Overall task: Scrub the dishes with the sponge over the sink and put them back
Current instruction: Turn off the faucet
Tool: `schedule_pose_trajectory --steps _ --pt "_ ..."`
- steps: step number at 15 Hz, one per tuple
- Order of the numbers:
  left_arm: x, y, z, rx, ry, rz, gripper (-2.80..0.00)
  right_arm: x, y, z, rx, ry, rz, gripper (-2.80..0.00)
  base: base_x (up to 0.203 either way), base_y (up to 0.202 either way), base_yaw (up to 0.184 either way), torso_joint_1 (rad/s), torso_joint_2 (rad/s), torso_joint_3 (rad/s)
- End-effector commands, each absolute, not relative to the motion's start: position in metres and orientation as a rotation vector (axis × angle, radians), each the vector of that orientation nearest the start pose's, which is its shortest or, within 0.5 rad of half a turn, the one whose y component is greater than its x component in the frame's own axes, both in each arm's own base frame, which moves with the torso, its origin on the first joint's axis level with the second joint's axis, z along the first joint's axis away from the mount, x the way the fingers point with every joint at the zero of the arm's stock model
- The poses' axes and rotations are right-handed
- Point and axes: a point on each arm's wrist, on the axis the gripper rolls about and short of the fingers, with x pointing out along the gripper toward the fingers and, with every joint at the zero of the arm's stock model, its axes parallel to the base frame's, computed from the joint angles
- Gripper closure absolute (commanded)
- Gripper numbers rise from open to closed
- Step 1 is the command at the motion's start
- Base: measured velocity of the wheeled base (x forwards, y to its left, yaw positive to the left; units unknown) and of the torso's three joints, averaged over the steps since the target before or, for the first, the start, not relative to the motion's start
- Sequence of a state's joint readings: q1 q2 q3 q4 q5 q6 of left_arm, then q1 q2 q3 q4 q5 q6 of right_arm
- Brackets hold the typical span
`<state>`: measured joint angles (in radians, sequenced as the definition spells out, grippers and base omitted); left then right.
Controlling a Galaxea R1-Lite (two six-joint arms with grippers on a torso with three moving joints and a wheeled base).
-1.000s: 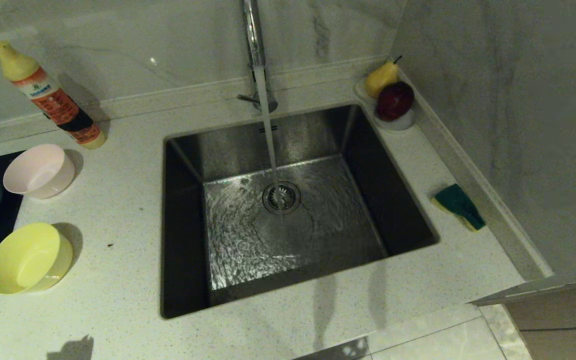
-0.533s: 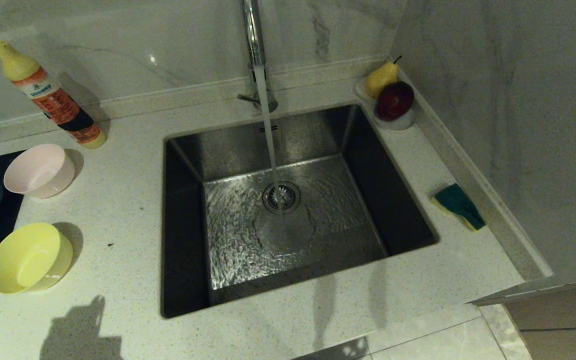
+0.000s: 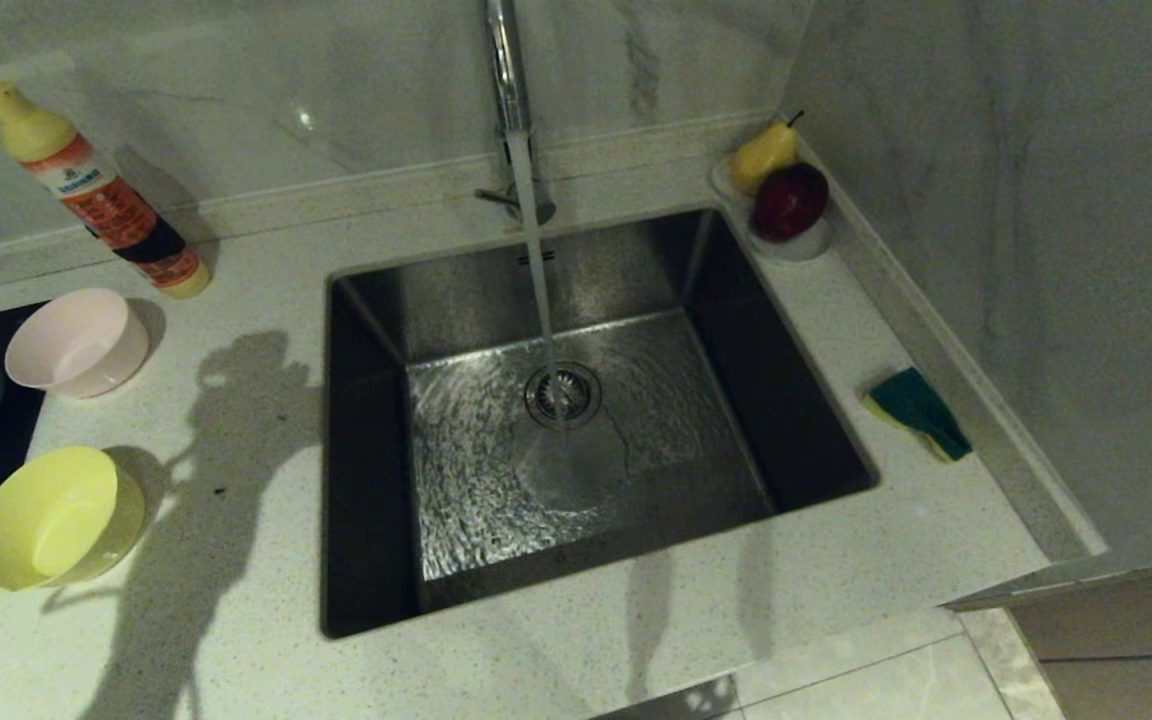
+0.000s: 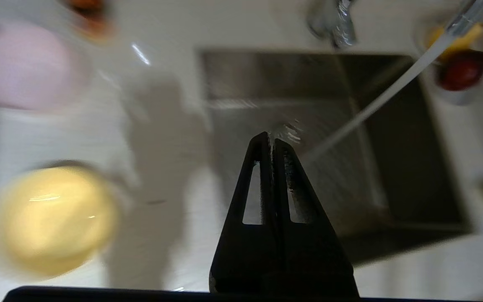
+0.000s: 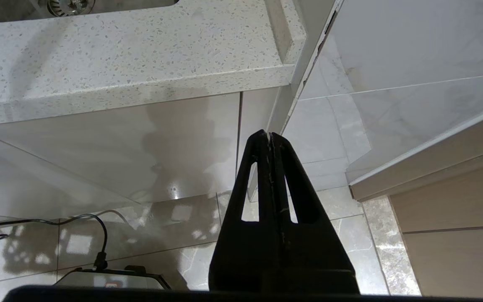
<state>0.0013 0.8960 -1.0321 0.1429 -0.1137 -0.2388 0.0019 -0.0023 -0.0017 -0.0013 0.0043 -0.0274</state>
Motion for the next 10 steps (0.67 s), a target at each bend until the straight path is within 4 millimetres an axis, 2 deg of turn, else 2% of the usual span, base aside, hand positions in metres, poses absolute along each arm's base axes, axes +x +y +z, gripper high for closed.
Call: schedule_pose_trajectory --steps 1,5,7,10 --pt "0.174 -0.004 0.331 -0.328 0.237 -0.171 0.0 -0.023 0.0 0.076 -0.028 -0.005 0.006 0.0 0.0 0.0 0.0 0.0 0.0 0.0" --pt "0.258 -0.018 0.304 -0.44 0.448 -0.257 0.0 -0.023 0.0 0.076 -0.028 -0.005 0.006 0.0 0.0 0.0 0.0 0.0 0.0 0.0" --pt "0.281 -0.032 0.29 -0.481 0.526 -0.312 0.0 -0.023 0.0 0.076 -0.028 -0.005 0.006 0.0 0.0 0.0 0.0 0.0 0.0 0.0" --pt "0.298 -0.048 0.277 -0.509 0.577 -0.417 0.0 -0.023 0.0 0.076 -0.028 -0.005 0.006 0.0 0.0 0.0 0.0 0.0 0.0 0.0"
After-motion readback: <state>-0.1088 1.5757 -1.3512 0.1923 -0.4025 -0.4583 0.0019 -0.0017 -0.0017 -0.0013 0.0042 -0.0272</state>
